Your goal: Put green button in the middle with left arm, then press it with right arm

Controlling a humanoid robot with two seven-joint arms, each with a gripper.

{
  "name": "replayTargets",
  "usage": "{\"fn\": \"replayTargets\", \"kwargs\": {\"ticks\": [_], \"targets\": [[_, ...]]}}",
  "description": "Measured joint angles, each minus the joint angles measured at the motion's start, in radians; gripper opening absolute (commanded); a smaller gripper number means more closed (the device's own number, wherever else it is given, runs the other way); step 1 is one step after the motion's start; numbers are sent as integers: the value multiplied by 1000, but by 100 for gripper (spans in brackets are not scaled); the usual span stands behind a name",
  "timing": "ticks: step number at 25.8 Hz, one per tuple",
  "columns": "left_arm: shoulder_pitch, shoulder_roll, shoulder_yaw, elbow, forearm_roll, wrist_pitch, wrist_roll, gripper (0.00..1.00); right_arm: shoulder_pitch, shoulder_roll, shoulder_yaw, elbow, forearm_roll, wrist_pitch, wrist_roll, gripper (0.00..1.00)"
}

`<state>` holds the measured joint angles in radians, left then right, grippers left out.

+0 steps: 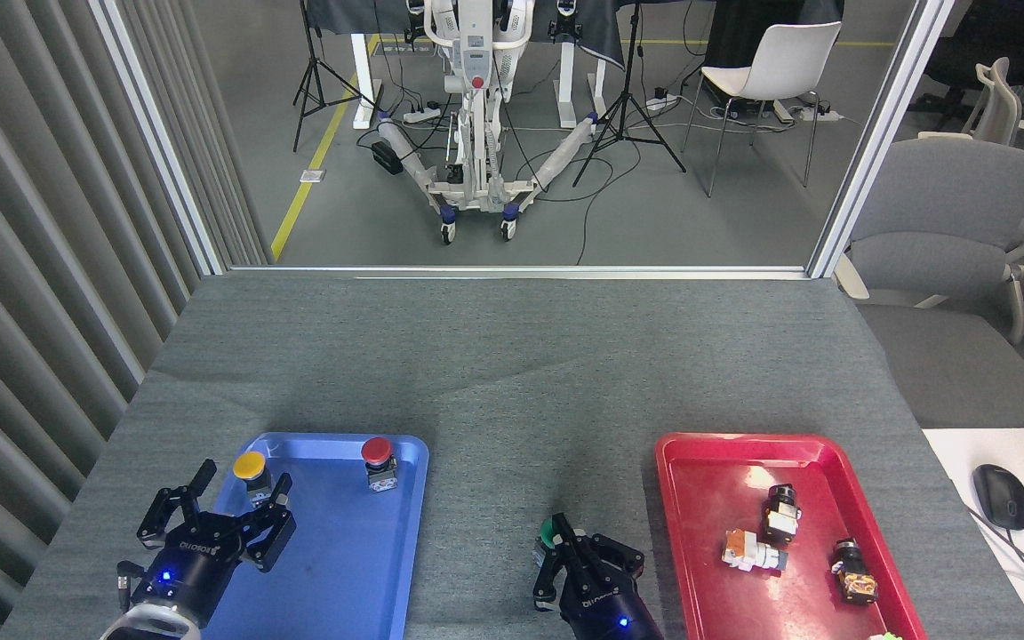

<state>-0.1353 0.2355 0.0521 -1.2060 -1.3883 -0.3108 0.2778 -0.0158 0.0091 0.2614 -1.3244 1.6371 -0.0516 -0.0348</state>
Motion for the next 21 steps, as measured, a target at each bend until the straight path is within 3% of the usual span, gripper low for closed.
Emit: {"fn": "replayTargets", "kwargs": {"ticks": [2,3,9,14,21], "targets": [[0,0,0,0,0,-1,0,100,0,2,-3,-27,-7,26,-39,88],[0,0,0,0,0,-1,0,100,0,2,-4,-43,-12,40,-49,96],[-4,0,1,2,0,0,0,100,27,2,-28,-157,-27,91,-73,99],[-6,3,1,3,0,1,0,100,111,-5,-136,-257,-29,93,-75,99],[-10,4,2,3,0,3,0,100,191,-41,-245,-302,-58,97,-77,100]]}}
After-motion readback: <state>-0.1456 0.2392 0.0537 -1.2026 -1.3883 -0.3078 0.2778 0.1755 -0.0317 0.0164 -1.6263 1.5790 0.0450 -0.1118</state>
